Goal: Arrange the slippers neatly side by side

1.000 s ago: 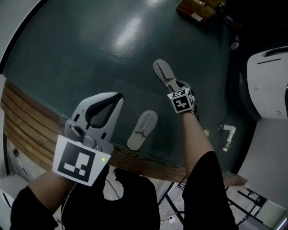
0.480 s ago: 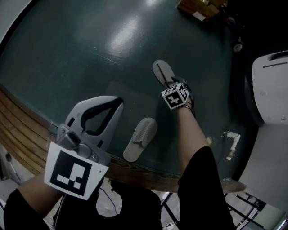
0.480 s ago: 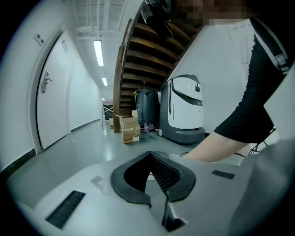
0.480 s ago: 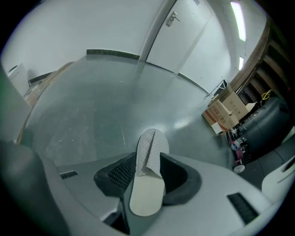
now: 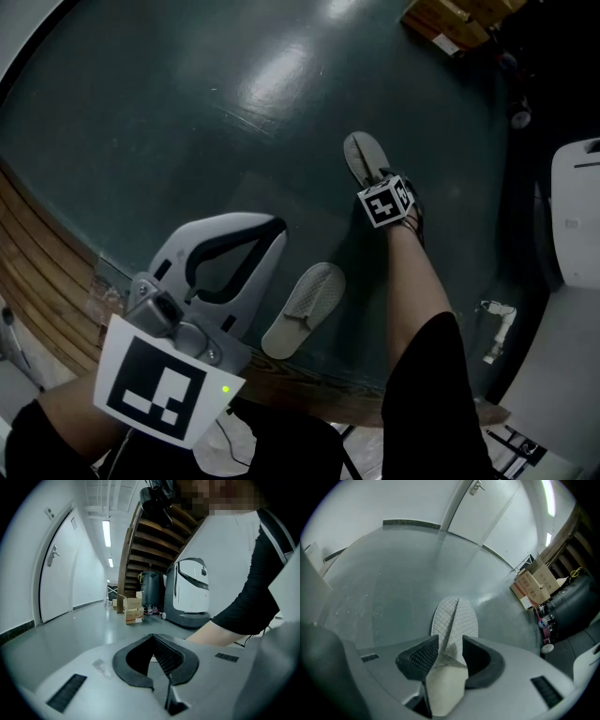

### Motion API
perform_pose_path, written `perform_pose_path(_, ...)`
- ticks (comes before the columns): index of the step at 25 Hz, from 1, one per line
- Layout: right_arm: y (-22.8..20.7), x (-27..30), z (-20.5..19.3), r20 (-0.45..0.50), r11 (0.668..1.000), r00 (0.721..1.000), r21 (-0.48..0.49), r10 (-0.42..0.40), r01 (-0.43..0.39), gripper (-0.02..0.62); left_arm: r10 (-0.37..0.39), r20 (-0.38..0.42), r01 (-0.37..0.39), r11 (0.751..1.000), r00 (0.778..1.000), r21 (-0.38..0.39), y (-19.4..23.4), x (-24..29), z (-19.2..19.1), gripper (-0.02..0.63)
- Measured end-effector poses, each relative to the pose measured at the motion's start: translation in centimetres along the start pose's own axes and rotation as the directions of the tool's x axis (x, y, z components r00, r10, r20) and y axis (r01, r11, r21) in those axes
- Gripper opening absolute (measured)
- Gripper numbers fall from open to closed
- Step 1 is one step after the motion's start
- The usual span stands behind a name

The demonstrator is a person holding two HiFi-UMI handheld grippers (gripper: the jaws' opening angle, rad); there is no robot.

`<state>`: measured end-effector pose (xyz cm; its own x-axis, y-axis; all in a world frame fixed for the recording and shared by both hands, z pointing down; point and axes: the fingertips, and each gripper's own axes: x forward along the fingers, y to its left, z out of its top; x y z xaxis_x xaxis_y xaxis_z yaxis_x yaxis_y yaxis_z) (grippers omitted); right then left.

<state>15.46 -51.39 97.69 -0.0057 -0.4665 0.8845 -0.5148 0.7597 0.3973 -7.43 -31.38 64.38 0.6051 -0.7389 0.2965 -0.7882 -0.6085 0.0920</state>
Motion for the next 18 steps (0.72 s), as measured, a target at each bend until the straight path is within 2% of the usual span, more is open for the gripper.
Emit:
perform_pose_path(3,-0.3,1.2,-0.4,-0.028,0.999,1.000,0.032,0.007,-0.006,0.137,0.002,0.035,0.000,0.999,0.999,-0.043,0.3,0.1,-0.8,0.000)
perform_pose_path(7,-0.6,1.8,-0.9,-0.048,0.999,0.999,0.044,-0.009,0.011,0.132,-0.019,0.036,0.020,0.999,0.999,-0.047,-0.1,0.3,-1.6,0.000)
perform_pose_path(8,-0.8,1.7,-0.9,-0.053,0.999,0.998,0.036,-0.026,0.028,0.098,-0.023,0.032,0.024,0.998,0.999,-0.052,-0.1,0.3,-1.7,0.000)
perform_pose_path(9,-1.0,1.5,-0.8,-0.057,0.999,0.997,0.027,-0.043,0.045,0.032,-0.026,0.030,0.028,0.998,0.999,-0.058,-0.2,0.2,-1.8,0.000)
perform_pose_path(10,-1.1,1.2,-0.8,-0.059,0.998,0.997,0.022,-0.056,0.057,0.023,-0.029,0.031,0.031,0.998,0.999,-0.062,-0.3,0.0,-1.7,0.000)
perform_pose_path(18,-1.9,-4.1,-1.6,-0.062,0.993,0.995,0.074,-0.084,0.088,0.012,-0.059,0.035,0.061,0.997,0.998,-0.052,-2.3,-1.1,1.8,0.000)
